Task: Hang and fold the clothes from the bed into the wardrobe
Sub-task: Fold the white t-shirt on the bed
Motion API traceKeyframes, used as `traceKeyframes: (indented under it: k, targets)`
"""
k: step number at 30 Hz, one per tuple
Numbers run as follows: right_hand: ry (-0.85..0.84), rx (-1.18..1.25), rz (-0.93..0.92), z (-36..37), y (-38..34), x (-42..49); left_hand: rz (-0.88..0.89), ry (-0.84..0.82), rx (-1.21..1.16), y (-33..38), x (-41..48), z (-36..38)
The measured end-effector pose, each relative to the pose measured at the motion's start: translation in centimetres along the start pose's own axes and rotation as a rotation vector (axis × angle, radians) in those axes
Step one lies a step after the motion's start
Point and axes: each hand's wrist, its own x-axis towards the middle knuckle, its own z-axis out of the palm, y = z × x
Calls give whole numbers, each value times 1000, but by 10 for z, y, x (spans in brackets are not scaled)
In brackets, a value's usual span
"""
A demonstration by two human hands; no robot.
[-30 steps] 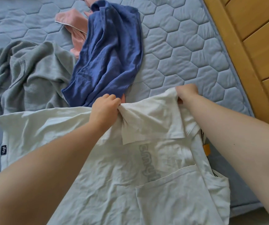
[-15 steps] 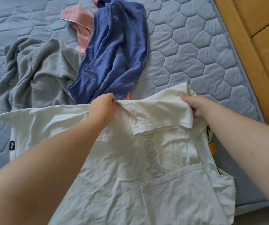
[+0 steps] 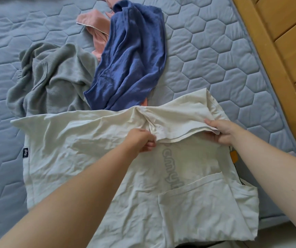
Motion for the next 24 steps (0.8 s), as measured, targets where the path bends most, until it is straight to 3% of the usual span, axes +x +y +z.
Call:
traceKeyframes:
  k: [2, 4, 6, 8, 10, 13, 15, 20, 22, 24]
  targets:
    - [132, -181, -118, -2, 8, -1, -87, -40, -127, -9, -6, -3]
    - [371, -628, -296, -2, 19, -2, -38, 34, 132, -20, -11, -12]
    - [579, -844, -492, 8, 28, -9, 127, 174, 388, -27, -15, -18]
    - [615, -881, -719, 26, 36, -20, 266, 314, 422, -24, -16, -22]
    - [467, -945, -864, 47, 44, -28, 343, 396, 363, -13, -14, -23]
    - [267, -964, -791, 84, 64, -41, 494, 450, 395, 9, -2, -19]
    - [318, -903, -737, 106, 78, -46, 660, 530, 587, 23, 7, -15]
    - [352, -665, -442, 137, 97, -47, 947, 255, 1395, 38, 30, -19]
    - [352, -521, -347, 147, 97, -45, 979, 197, 1548, 38, 36, -26]
    - [338, -166, -135, 156, 93, -42, 1016, 222, 1598, 36, 40, -30]
